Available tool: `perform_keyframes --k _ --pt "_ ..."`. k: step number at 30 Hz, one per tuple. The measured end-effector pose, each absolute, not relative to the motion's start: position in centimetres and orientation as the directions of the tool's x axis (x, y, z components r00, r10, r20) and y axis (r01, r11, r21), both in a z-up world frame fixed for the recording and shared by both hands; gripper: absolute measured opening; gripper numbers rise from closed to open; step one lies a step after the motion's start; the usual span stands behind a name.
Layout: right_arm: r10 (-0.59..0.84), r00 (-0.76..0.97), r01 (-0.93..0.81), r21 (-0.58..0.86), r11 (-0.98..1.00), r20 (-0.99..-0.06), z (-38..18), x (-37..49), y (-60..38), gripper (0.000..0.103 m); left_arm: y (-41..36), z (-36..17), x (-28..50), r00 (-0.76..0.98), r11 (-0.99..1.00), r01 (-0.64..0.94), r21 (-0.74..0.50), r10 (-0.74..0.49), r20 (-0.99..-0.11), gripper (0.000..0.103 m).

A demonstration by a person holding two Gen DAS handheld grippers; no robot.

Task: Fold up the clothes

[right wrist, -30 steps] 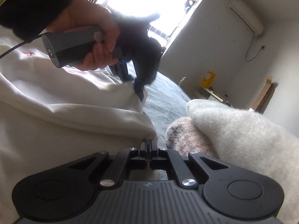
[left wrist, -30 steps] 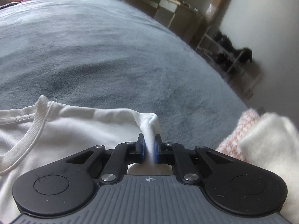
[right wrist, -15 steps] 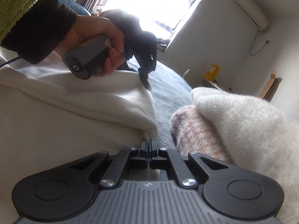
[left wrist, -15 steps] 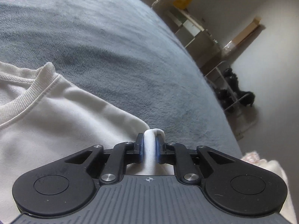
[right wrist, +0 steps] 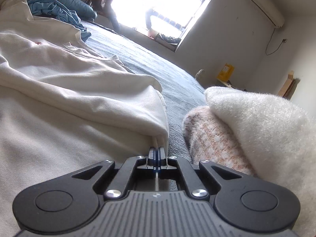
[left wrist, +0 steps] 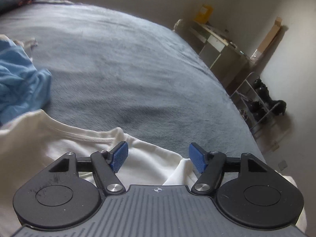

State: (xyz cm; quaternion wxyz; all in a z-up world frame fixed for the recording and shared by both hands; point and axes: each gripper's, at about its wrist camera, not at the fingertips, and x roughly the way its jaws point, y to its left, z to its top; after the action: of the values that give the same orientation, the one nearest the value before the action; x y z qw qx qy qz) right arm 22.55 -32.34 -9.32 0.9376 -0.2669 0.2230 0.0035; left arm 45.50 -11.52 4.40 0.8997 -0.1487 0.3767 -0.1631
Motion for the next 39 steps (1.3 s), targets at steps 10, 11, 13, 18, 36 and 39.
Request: perform_keyframes --k 10,11,13,18,36,39 --pt "-0.107 0.903 -0.121 -0.486 0.865 -0.416 -9.7 22.1 -33.7 0.002 0.0 9.6 25.7 0.779 0.957 0.072 -0.281 -0.23 -0.584 0.071" --pt "-0.109 0.904 -0.119 -0.489 0.864 -0.414 -9.7 22.2 -33.7 0.004 1.1 9.3 23.9 0.785 0.959 0.061 -0.275 -0.217 -0.58 0.071" --pt "-0.12 0.906 -0.112 -0.503 0.857 -0.406 -9.7 22.2 -33.5 0.008 3.3 8.1 20.7 0.784 0.955 0.037 -0.295 -0.211 -0.583 0.073" --pt "-0.128 0.919 -0.079 -0.495 0.865 -0.372 -7.7 20.7 -33.9 0.035 7.2 3.5 15.9 0.749 0.925 -0.013 -0.379 -0.242 -0.617 0.073" --pt "0.227 0.905 -0.402 -0.547 0.734 -0.36 0.4 6.5 -19.3 0.037 10.7 -4.4 11.9 0.775 0.911 0.015 -0.411 -0.27 -0.57 0.073" --pt "0.237 0.9 -0.418 -0.57 0.707 -0.366 0.2 6.1 -16.9 0.037 11.0 -4.7 12.1 0.775 0.914 0.022 -0.406 -0.271 -0.57 0.073"
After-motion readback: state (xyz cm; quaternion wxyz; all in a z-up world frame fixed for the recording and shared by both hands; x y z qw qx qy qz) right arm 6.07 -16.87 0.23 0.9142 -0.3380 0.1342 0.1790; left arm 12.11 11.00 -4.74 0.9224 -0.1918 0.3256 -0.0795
